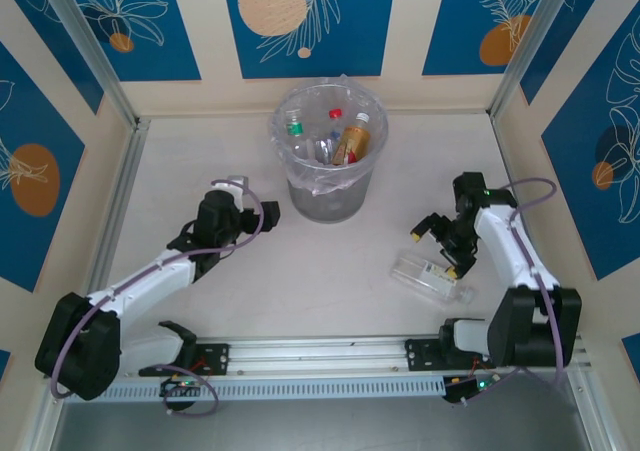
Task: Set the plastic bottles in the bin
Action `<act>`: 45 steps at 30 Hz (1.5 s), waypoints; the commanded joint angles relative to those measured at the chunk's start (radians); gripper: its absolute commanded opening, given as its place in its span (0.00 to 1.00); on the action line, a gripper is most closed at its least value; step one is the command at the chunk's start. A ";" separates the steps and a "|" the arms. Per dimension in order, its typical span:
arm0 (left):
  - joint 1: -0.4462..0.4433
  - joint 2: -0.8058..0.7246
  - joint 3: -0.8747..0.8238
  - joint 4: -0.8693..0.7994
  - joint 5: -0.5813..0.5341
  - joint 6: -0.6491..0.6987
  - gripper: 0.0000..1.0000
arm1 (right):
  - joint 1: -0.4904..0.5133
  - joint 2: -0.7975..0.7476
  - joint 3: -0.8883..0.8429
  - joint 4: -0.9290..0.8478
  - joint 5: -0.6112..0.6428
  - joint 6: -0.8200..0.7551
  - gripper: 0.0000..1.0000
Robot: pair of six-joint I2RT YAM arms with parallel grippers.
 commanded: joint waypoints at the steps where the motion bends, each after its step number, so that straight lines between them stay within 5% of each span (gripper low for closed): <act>1: 0.014 0.021 0.027 0.025 0.032 -0.016 1.00 | 0.006 -0.094 -0.070 -0.064 -0.082 0.173 1.00; 8: 0.014 0.022 0.030 0.015 0.035 -0.010 0.99 | 0.011 -0.133 -0.230 0.099 -0.192 0.285 0.99; 21: 0.014 -0.006 0.020 -0.018 0.007 -0.003 0.99 | 0.017 -0.067 -0.243 0.269 -0.002 0.302 0.99; 30: 0.014 0.002 0.019 -0.018 0.000 -0.007 1.00 | 0.008 0.016 -0.279 0.376 -0.028 0.579 1.00; 45: 0.014 0.012 0.030 -0.036 -0.023 0.015 0.99 | -0.003 0.302 -0.111 0.259 -0.014 0.694 0.99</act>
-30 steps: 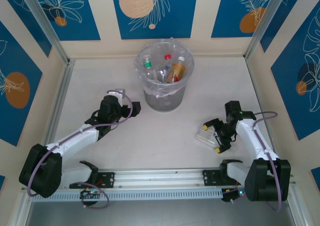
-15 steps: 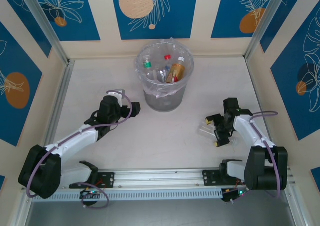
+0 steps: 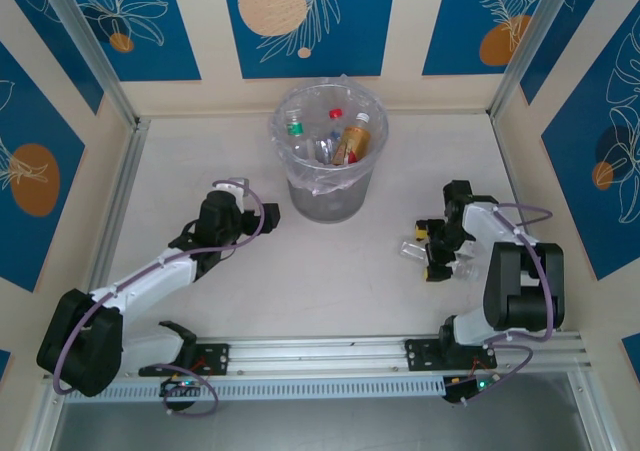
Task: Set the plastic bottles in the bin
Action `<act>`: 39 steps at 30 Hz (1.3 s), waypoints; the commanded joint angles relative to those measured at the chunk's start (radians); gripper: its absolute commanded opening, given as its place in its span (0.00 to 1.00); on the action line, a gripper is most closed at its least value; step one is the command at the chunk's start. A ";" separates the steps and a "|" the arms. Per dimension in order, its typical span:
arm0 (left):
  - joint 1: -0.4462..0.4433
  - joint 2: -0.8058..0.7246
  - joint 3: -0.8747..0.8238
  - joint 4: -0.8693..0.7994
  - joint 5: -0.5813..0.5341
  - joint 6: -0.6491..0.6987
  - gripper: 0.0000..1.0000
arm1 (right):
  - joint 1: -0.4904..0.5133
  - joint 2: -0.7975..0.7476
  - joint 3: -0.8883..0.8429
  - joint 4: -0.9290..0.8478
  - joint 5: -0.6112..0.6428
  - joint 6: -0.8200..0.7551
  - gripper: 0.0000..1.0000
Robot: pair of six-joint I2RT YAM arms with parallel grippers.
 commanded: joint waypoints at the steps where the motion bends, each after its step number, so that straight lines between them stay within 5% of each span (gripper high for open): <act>1: 0.012 0.002 0.031 -0.013 -0.019 0.026 0.99 | -0.001 0.047 -0.018 -0.049 0.029 0.060 0.99; 6: 0.012 0.015 0.043 -0.020 -0.019 0.035 1.00 | -0.024 0.039 -0.036 -0.004 0.051 0.084 0.98; 17: 0.013 0.037 0.051 -0.014 -0.025 0.040 0.99 | -0.135 0.253 0.239 -0.113 0.001 -0.213 1.00; 23: 0.014 0.041 0.049 -0.014 -0.043 0.044 0.99 | -0.165 0.296 0.277 -0.125 0.030 -0.225 0.94; 39: 0.015 0.022 0.054 -0.029 -0.035 0.053 0.99 | -0.040 0.286 0.357 -0.151 0.089 -0.420 0.73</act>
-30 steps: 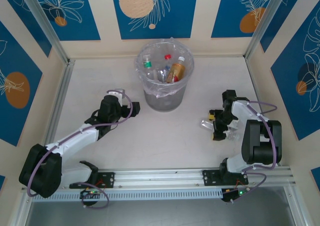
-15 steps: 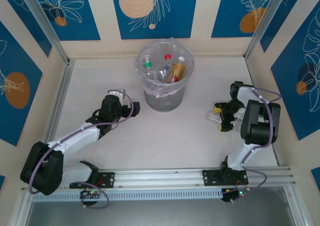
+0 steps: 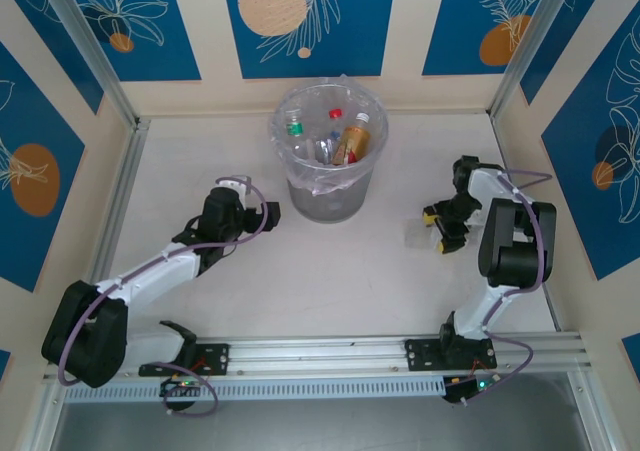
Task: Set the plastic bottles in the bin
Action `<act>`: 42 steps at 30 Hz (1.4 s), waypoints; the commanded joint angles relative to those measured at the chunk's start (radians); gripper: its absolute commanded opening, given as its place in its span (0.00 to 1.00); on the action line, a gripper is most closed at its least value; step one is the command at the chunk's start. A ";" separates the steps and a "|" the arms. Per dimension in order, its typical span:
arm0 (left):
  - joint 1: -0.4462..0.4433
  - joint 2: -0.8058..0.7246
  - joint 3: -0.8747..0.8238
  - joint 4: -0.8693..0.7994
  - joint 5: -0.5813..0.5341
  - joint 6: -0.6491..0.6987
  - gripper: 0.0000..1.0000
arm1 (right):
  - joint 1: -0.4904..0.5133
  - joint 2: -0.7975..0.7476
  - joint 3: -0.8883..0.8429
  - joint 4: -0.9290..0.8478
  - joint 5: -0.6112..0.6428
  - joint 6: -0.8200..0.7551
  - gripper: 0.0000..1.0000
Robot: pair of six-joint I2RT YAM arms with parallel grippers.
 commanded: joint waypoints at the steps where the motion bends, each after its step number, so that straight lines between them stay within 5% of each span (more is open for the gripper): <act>1: 0.013 -0.033 0.019 -0.017 -0.014 0.017 0.99 | 0.045 0.002 0.033 -0.022 0.029 -0.090 0.72; 20: 0.015 -0.153 -0.020 -0.042 -0.027 -0.027 0.99 | 0.163 -0.245 -0.103 0.063 0.166 -0.272 0.45; 32: 0.013 -0.172 -0.018 -0.061 -0.027 -0.111 0.99 | 0.237 -0.480 -0.188 0.158 0.213 -0.346 0.38; 42: 0.025 -0.178 0.000 -0.131 -0.076 -0.255 0.99 | 0.390 -0.676 -0.057 0.222 0.273 -0.451 0.36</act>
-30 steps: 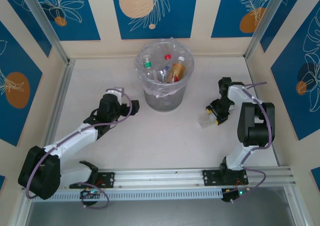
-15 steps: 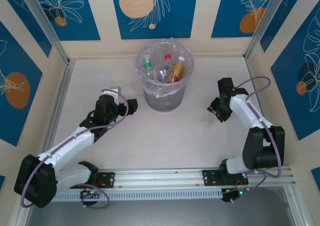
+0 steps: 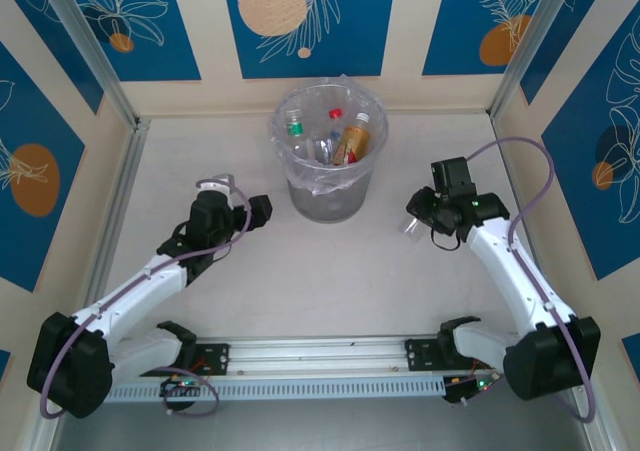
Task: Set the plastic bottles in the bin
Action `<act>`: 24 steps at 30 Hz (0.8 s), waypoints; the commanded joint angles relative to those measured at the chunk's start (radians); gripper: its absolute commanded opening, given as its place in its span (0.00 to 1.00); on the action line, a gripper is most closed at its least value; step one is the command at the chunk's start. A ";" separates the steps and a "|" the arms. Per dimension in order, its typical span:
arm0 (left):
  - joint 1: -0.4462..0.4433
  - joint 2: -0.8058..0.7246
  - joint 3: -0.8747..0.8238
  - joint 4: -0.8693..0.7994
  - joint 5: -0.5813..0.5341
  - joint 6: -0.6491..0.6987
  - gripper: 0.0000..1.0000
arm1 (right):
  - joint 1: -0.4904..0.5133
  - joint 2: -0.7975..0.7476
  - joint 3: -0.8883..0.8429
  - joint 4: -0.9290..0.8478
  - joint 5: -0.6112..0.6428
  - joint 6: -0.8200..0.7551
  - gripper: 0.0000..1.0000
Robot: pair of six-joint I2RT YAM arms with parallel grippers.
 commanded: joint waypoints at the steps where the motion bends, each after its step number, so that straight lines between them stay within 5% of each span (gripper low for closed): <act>1: 0.024 -0.013 0.012 -0.044 -0.040 -0.075 0.99 | 0.060 -0.039 0.105 0.066 0.040 -0.072 0.36; 12: 0.067 0.018 0.018 -0.071 -0.030 -0.179 0.99 | 0.253 0.035 0.343 0.349 0.063 -0.204 0.36; 24: 0.101 -0.004 0.030 -0.116 0.014 -0.182 0.99 | 0.289 0.328 0.570 0.524 -0.065 -0.247 0.37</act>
